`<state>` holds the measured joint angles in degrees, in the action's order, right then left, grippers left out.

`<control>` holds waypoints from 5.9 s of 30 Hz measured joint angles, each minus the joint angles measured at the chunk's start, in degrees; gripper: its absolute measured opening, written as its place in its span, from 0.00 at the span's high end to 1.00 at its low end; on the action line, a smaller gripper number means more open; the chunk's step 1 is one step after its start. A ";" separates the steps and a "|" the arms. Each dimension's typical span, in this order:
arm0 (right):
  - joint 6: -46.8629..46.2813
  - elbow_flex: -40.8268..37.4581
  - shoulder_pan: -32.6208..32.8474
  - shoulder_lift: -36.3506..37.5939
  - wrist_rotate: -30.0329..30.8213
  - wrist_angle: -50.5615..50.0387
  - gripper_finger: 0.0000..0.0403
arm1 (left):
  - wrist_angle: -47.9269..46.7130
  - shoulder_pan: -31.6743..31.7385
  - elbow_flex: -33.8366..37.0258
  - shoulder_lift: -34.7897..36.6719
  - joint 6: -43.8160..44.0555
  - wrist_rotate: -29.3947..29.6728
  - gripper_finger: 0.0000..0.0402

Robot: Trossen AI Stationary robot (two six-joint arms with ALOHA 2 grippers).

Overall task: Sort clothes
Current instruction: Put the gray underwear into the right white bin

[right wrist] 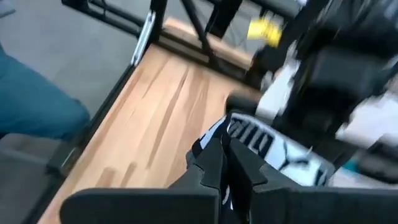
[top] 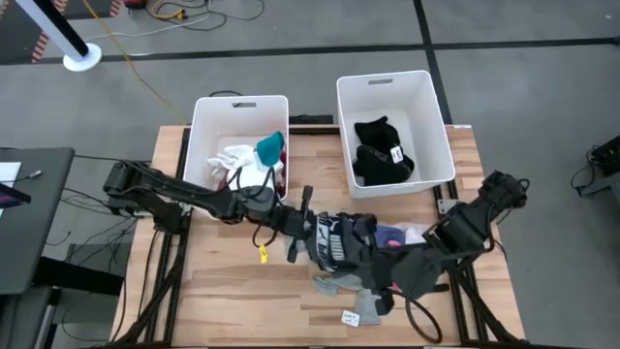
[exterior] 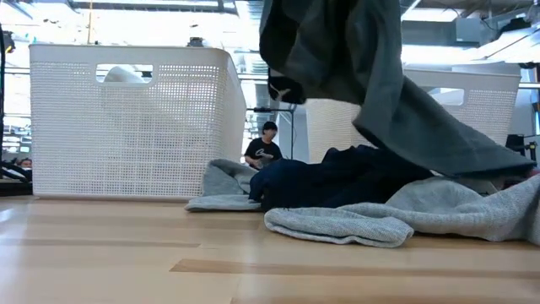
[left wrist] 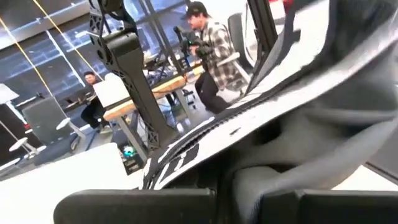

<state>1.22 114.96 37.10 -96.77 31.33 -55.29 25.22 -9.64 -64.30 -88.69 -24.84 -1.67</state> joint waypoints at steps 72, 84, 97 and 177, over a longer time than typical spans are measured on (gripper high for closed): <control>13.42 -31.01 -11.42 0.17 18.45 51.68 0.62 | -59.12 12.30 -36.19 1.84 -9.93 -34.26 1.00; 16.22 -31.01 -13.18 1.13 23.90 50.25 0.99 | -63.45 14.20 -36.19 1.93 -6.70 -28.92 0.95; 16.76 -30.93 -12.87 9.49 37.95 47.15 1.00 | -72.79 21.84 -36.12 2.80 -4.76 -19.54 0.59; -9.63 -54.19 -76.67 24.35 0.42 8.25 0.98 | -74.21 -8.08 -11.38 2.32 2.40 -22.47 0.53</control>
<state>-8.41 60.77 -39.57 -72.42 31.75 -47.04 -48.99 -17.73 -75.68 -86.37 -22.44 -24.14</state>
